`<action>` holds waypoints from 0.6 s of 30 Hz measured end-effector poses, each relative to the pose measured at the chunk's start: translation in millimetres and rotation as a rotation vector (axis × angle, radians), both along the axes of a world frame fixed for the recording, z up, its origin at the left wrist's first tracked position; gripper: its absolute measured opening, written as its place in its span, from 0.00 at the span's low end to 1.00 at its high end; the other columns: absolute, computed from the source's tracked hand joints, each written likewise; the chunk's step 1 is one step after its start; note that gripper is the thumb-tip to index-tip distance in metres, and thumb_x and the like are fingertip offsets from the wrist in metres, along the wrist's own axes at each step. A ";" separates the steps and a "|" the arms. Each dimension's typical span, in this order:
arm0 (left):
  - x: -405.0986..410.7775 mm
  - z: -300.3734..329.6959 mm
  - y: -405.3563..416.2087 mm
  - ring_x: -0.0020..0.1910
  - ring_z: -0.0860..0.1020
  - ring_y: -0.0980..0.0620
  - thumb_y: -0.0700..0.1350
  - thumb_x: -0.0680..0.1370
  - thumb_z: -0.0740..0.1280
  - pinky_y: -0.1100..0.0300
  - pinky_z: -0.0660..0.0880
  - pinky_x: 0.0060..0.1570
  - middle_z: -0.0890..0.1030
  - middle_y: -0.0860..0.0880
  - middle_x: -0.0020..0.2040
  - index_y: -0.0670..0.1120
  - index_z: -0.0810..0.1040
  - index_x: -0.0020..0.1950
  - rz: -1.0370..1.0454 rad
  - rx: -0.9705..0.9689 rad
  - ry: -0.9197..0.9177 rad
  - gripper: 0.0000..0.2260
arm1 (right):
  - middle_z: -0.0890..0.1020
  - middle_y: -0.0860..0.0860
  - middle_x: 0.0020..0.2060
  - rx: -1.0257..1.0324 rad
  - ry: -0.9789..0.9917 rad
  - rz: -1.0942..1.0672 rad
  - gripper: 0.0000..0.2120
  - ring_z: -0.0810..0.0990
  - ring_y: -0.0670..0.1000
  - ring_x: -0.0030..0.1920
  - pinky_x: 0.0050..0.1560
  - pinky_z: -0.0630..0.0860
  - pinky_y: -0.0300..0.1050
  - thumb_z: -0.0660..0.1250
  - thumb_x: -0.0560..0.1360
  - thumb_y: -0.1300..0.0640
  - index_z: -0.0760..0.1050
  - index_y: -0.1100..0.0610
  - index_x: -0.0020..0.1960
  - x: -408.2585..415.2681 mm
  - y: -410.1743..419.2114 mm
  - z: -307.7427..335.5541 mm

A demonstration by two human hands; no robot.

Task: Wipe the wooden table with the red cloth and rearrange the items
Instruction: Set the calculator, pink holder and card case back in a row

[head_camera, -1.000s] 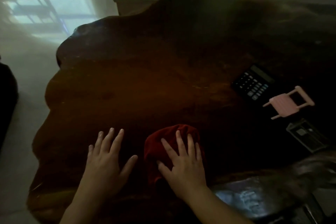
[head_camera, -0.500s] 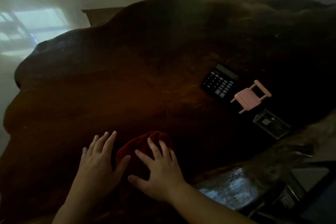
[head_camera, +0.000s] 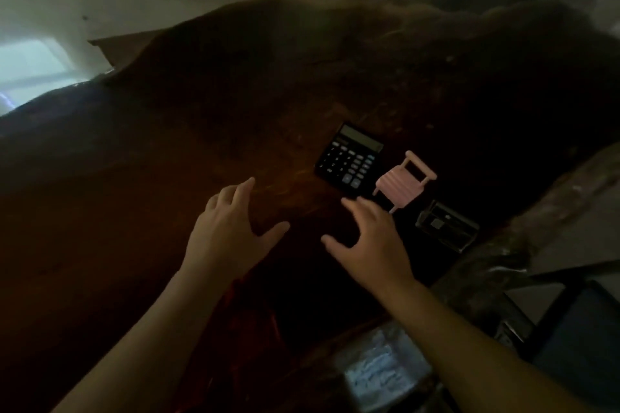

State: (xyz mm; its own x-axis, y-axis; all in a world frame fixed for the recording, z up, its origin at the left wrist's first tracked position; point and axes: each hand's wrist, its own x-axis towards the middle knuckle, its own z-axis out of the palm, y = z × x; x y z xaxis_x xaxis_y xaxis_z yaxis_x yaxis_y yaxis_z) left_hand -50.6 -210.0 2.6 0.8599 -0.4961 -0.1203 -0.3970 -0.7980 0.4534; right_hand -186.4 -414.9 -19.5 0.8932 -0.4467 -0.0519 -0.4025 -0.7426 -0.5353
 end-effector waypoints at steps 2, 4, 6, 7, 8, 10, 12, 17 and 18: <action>12.2 -1.7 -34.5 0.73 0.64 0.43 0.75 0.66 0.64 0.44 0.67 0.66 0.64 0.47 0.76 0.54 0.52 0.78 -0.034 0.015 -0.009 0.48 | 0.66 0.54 0.75 -0.079 -0.006 -0.048 0.40 0.60 0.55 0.75 0.68 0.70 0.56 0.69 0.71 0.32 0.65 0.50 0.76 0.8 -33.9 4.9; 22.8 -6.8 -69.4 0.73 0.64 0.43 0.75 0.66 0.65 0.44 0.67 0.66 0.63 0.46 0.77 0.54 0.51 0.78 -0.072 0.041 -0.022 0.49 | 0.64 0.54 0.76 -0.144 -0.020 -0.074 0.41 0.58 0.57 0.76 0.68 0.71 0.61 0.72 0.70 0.34 0.65 0.52 0.76 2.0 -64.8 7.9; 33.5 -17.1 -109.4 0.73 0.63 0.43 0.75 0.65 0.66 0.44 0.66 0.66 0.63 0.45 0.77 0.53 0.51 0.79 -0.110 0.061 -0.040 0.50 | 0.61 0.54 0.78 -0.225 -0.016 -0.103 0.44 0.56 0.60 0.77 0.71 0.66 0.66 0.74 0.68 0.36 0.63 0.52 0.77 3.1 -97.3 6.2; 38.6 -21.3 -123.0 0.74 0.63 0.42 0.75 0.64 0.66 0.44 0.66 0.66 0.63 0.45 0.77 0.53 0.51 0.79 -0.118 0.075 -0.055 0.51 | 0.60 0.55 0.78 -0.260 -0.007 -0.114 0.45 0.54 0.62 0.77 0.71 0.64 0.68 0.75 0.68 0.36 0.62 0.51 0.78 4.1 -107.2 6.9; 42.9 -25.1 -134.5 0.74 0.63 0.42 0.76 0.64 0.66 0.43 0.66 0.67 0.63 0.44 0.77 0.52 0.51 0.79 -0.124 0.089 -0.069 0.52 | 0.60 0.56 0.78 -0.283 0.004 -0.124 0.47 0.53 0.63 0.77 0.72 0.62 0.69 0.75 0.67 0.36 0.60 0.49 0.78 5.2 -114.2 7.8; 51.2 -35.4 -158.4 0.74 0.61 0.40 0.77 0.62 0.66 0.42 0.64 0.68 0.62 0.44 0.77 0.51 0.50 0.79 -0.126 0.116 -0.077 0.54 | 0.59 0.60 0.78 -0.280 0.019 -0.136 0.48 0.52 0.64 0.78 0.72 0.60 0.70 0.77 0.66 0.37 0.58 0.46 0.79 7.0 -128.7 7.5; 55.6 -48.3 -182.3 0.75 0.60 0.40 0.77 0.61 0.67 0.41 0.62 0.69 0.61 0.43 0.77 0.51 0.49 0.79 -0.123 0.128 -0.082 0.56 | 0.58 0.62 0.78 -0.253 0.024 -0.121 0.49 0.54 0.65 0.78 0.71 0.63 0.70 0.78 0.65 0.38 0.58 0.47 0.78 8.5 -142.7 3.6; 56.2 -78.2 -223.5 0.76 0.56 0.37 0.79 0.57 0.65 0.39 0.57 0.72 0.58 0.40 0.78 0.49 0.45 0.79 -0.096 0.170 -0.104 0.61 | 0.59 0.58 0.79 -0.198 0.028 -0.074 0.52 0.59 0.60 0.77 0.65 0.73 0.65 0.78 0.66 0.38 0.56 0.52 0.80 14.0 -159.8 -9.0; 56.4 -82.3 -228.0 0.76 0.55 0.37 0.80 0.56 0.65 0.39 0.57 0.72 0.58 0.40 0.78 0.49 0.45 0.79 -0.091 0.190 -0.101 0.62 | 0.59 0.57 0.79 -0.197 0.022 -0.062 0.52 0.60 0.59 0.76 0.65 0.73 0.64 0.78 0.66 0.38 0.55 0.52 0.81 15.6 -160.2 -10.5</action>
